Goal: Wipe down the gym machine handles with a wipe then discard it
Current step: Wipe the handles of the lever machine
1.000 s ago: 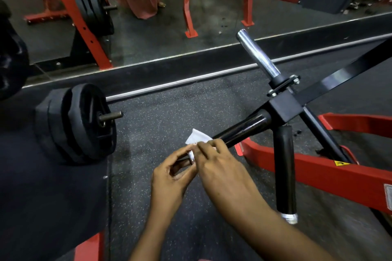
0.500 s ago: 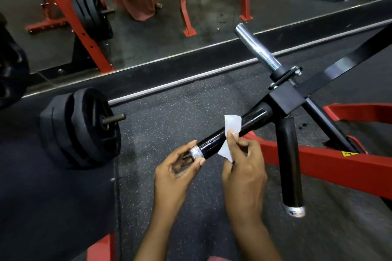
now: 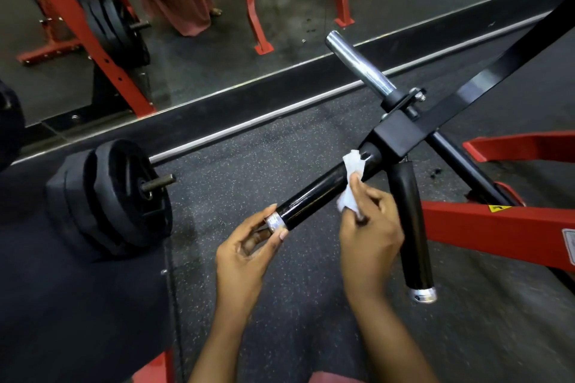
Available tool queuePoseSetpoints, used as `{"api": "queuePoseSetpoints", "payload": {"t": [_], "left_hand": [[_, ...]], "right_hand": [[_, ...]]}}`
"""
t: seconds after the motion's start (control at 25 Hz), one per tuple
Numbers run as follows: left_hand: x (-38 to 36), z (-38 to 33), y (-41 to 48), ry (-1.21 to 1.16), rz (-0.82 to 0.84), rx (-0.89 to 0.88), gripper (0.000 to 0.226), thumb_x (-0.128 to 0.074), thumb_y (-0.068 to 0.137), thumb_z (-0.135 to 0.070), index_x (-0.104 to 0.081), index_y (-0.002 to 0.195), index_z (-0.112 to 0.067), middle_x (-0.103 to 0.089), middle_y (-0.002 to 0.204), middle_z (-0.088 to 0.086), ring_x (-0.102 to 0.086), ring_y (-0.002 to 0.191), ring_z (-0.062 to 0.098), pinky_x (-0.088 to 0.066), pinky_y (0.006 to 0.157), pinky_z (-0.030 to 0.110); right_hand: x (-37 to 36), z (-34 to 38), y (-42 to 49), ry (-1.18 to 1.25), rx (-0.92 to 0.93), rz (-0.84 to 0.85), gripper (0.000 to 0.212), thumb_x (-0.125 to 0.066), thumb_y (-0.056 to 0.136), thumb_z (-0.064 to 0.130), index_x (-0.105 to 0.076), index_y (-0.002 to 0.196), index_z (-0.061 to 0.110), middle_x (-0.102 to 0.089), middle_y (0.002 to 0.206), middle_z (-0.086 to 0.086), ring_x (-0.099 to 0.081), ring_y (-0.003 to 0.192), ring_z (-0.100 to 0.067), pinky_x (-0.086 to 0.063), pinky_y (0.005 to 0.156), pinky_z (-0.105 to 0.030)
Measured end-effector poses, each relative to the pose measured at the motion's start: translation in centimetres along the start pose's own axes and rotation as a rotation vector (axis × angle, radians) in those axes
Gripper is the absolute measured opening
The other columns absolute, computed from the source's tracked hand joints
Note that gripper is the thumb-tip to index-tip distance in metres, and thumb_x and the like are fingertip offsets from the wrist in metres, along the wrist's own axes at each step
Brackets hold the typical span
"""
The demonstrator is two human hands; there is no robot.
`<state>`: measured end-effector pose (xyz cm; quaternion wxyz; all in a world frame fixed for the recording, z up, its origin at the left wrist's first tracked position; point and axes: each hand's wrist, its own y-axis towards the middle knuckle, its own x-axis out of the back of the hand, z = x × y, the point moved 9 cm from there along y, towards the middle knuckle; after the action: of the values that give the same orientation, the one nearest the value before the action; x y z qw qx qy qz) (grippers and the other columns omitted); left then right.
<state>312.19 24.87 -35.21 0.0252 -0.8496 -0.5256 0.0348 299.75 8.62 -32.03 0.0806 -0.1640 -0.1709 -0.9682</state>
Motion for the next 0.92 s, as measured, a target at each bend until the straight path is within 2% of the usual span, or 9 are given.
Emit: {"api": "queuePoseSetpoints", "payload": {"t": [0.12,0.24,0.36,0.44,0.56,0.68,0.8,0.92], "left_hand": [[-0.2,0.2,-0.1,-0.012,-0.015,0.006,0.037,-0.064,0.075,0.011,-0.065,0.102,-0.015,-0.073,0.095,-0.011,-0.068,0.089,0.006,-0.051,0.075,0.011],[-0.3,-0.1,-0.3,0.032,-0.024,0.0,0.038,-0.062,0.077,0.012,-0.063,0.105,-0.013,-0.073,0.087,-0.018,-0.067,0.082,0.0,-0.049,0.072,0.009],[-0.6,-0.6,-0.9,0.129,-0.016,-0.012,0.039,-0.059,0.082,0.007,-0.059,0.114,-0.015,-0.071,0.08,-0.023,-0.065,0.077,-0.005,-0.049,0.072,0.008],[-0.5,-0.6,-1.7,0.185,-0.024,-0.014,0.043,-0.056,0.085,0.005,-0.055,0.121,-0.019,-0.071,0.087,-0.023,-0.063,0.082,-0.006,-0.049,0.078,0.009],[0.4,-0.4,-3.9,0.255,-0.12,0.009,0.044,-0.057,0.088,-0.003,-0.051,0.13,-0.016,-0.062,0.121,-0.007,-0.059,0.102,-0.01,-0.044,0.09,0.007],[0.3,0.4,-7.8,0.425,-0.156,0.03,0.04,-0.057,0.089,-0.015,-0.052,0.129,-0.023,-0.055,0.128,-0.006,-0.052,0.114,-0.002,-0.038,0.095,0.009],[-2.0,1.4,-11.8,0.554,-0.069,-0.013,0.039,-0.057,0.089,-0.017,-0.05,0.126,-0.029,-0.051,0.131,-0.008,-0.047,0.123,0.006,-0.034,0.103,0.02],[-6.7,1.8,-16.8,0.689,0.104,-0.123,0.039,-0.059,0.088,-0.015,-0.054,0.127,-0.018,-0.051,0.133,-0.003,-0.045,0.124,0.008,-0.029,0.106,0.017]], "right_hand": [[-1.5,0.9,-3.5,0.044,-0.03,0.017,0.048,-0.059,0.065,-0.018,-0.066,0.109,0.0,-0.05,0.09,-0.002,-0.05,0.086,-0.006,-0.032,0.082,0.006],[-2.0,1.7,-6.3,0.099,-0.069,0.028,0.048,-0.056,0.065,-0.01,-0.067,0.109,0.004,-0.052,0.089,0.001,-0.052,0.088,0.0,-0.032,0.081,0.006],[-2.6,2.0,-8.1,0.122,-0.076,0.138,0.046,-0.057,0.067,-0.006,-0.067,0.109,0.009,-0.059,0.086,-0.002,-0.049,0.084,0.008,-0.031,0.076,0.008],[-2.8,1.9,-8.5,0.141,-0.069,0.239,0.044,-0.057,0.069,-0.004,-0.068,0.108,0.012,-0.064,0.089,-0.005,-0.051,0.084,0.006,-0.03,0.075,0.009],[-1.1,1.4,-8.2,0.181,-0.102,0.297,0.041,-0.052,0.072,-0.001,-0.069,0.107,0.012,-0.067,0.097,-0.004,-0.053,0.091,0.005,-0.032,0.077,0.008],[1.9,-0.1,-8.3,0.227,-0.145,0.312,0.041,-0.048,0.074,0.002,-0.069,0.107,0.014,-0.068,0.102,-0.002,-0.057,0.095,0.001,-0.043,0.079,-0.002],[6.4,-2.5,-9.3,0.213,-0.166,0.309,0.045,-0.046,0.073,0.001,-0.068,0.109,0.015,-0.068,0.103,-0.001,-0.058,0.095,-0.003,-0.043,0.083,-0.008],[13.7,-5.1,-10.0,0.139,-0.164,0.245,0.046,-0.045,0.071,-0.001,-0.069,0.108,0.013,-0.07,0.104,-0.003,-0.057,0.097,-0.004,-0.038,0.085,-0.004]]}}
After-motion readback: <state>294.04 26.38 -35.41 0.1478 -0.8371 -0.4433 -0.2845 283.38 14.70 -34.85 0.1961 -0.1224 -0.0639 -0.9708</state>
